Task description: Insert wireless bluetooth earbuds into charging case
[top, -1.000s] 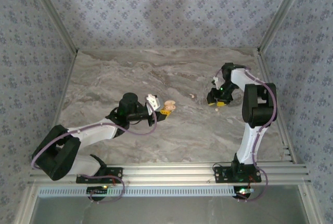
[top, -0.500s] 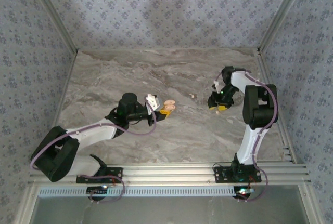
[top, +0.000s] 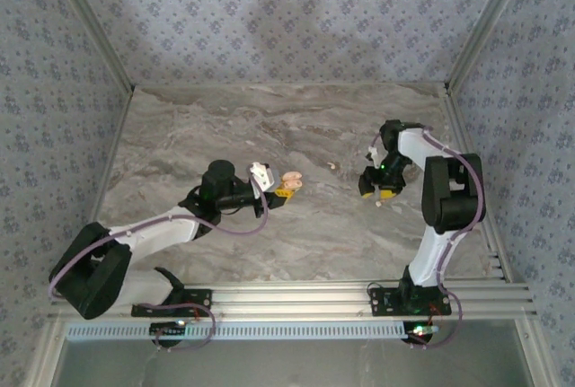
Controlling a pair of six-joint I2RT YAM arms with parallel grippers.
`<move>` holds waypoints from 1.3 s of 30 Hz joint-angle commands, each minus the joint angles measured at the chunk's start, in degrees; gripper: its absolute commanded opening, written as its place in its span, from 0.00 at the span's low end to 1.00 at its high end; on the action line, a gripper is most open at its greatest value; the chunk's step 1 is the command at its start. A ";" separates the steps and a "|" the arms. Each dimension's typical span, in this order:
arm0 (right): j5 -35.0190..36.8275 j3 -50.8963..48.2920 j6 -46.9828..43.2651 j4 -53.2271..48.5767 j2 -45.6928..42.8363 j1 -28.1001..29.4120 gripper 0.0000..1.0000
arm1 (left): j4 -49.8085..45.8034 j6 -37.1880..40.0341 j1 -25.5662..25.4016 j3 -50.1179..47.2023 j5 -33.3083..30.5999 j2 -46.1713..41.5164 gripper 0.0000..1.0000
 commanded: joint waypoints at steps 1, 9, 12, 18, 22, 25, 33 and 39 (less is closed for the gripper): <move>1.15 2.44 0.32 -1.42 -1.54 -0.32 0.60 | -0.13 0.98 -0.35 0.01 -0.28 -1.82 0.17; 0.73 3.92 -0.93 -1.55 3.71 -0.25 0.60 | -0.80 1.30 -0.31 -0.30 -0.90 -2.61 0.17; 0.73 2.95 -0.91 -1.32 4.77 -0.18 0.61 | -0.92 1.40 -0.26 -0.24 -0.90 -2.56 0.16; 1.92 1.31 -0.25 -1.74 4.93 -0.25 0.61 | -0.97 1.53 -0.31 0.05 -0.91 -2.35 0.16; 3.72 0.55 0.56 -3.10 4.59 -0.34 0.61 | -0.89 1.54 -0.26 0.20 -0.75 -2.09 0.16; 4.09 -0.02 0.92 -3.77 4.23 -0.30 0.61 | -0.76 1.40 -0.27 0.20 -0.65 -1.99 0.16; 1.49 -2.71 1.91 -3.62 2.10 -0.17 0.59 | -0.78 1.35 -0.31 0.11 -0.47 -2.08 0.16; -0.07 -5.68 3.24 -3.68 -0.40 0.38 0.58 | -0.79 1.25 -0.31 -0.06 -0.38 -2.43 0.16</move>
